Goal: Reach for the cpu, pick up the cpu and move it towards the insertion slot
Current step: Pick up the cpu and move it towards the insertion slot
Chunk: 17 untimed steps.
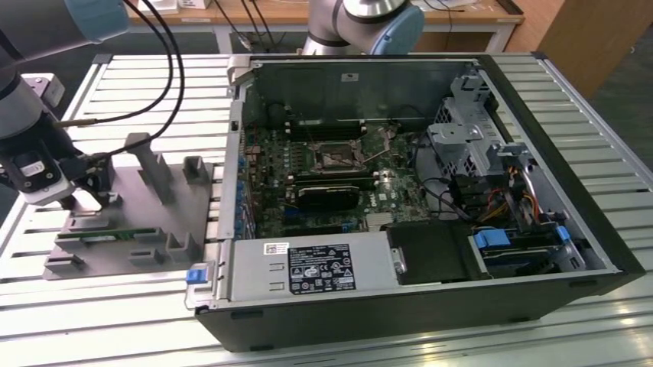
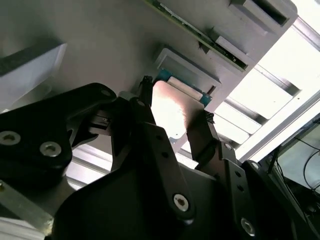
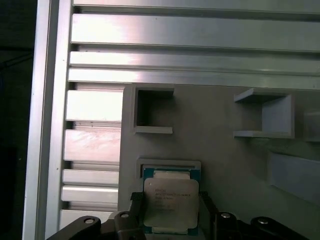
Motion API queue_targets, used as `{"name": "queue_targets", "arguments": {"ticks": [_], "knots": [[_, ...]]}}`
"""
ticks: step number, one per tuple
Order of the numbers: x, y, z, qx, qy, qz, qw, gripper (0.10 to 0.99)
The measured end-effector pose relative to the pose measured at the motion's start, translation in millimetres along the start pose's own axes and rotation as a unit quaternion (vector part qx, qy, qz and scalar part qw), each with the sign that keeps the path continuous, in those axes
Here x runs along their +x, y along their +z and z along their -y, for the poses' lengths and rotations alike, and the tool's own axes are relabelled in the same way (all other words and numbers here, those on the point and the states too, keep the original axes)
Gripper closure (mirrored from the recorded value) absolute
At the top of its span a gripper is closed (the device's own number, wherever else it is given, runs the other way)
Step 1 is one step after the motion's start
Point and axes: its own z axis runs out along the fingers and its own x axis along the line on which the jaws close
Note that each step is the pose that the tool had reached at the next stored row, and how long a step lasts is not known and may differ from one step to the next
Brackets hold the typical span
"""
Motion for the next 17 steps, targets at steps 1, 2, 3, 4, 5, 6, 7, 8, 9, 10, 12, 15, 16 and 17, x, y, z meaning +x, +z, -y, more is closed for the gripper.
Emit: {"name": "queue_targets", "arguments": {"ticks": [1,2,3,4,5,6,7,8,9,10,12,15,16,17], "knots": [[0.0,-0.7,0.0,0.0001,0.000,0.0001,1.0000,0.557],[0.0,-1.2,0.0,0.0000,0.000,0.0004,1.0000,0.557],[0.0,-1.9,-0.1,0.0000,0.000,0.0004,1.0000,0.557],[0.0,-2.7,-0.1,0.0000,0.000,0.0005,1.0000,0.557],[0.0,-3.7,-0.2,0.0001,0.000,0.0005,1.0000,0.557],[0.0,-5.1,-0.3,0.0000,0.000,0.0005,1.0000,0.557],[0.0,-6.7,-0.4,0.0000,0.000,0.0005,1.0000,0.557],[0.1,-8.3,-0.4,0.0000,0.000,0.0005,1.0000,0.557],[0.1,-9.7,-0.5,0.0000,0.000,0.0005,1.0000,0.557],[0.1,-11.2,-0.6,0.0000,0.000,0.0005,1.0000,0.557],[0.1,-13.8,-0.7,-0.0001,0.000,0.0005,1.0000,0.557],[0.2,-17.6,-1.0,-0.0003,0.000,0.0005,1.0000,0.557],[0.2,-18.8,-1.0,-0.0003,0.000,0.0005,1.0000,0.557],[0.2,-20.0,-1.1,-0.0003,0.000,0.0005,1.0000,0.557]]}}
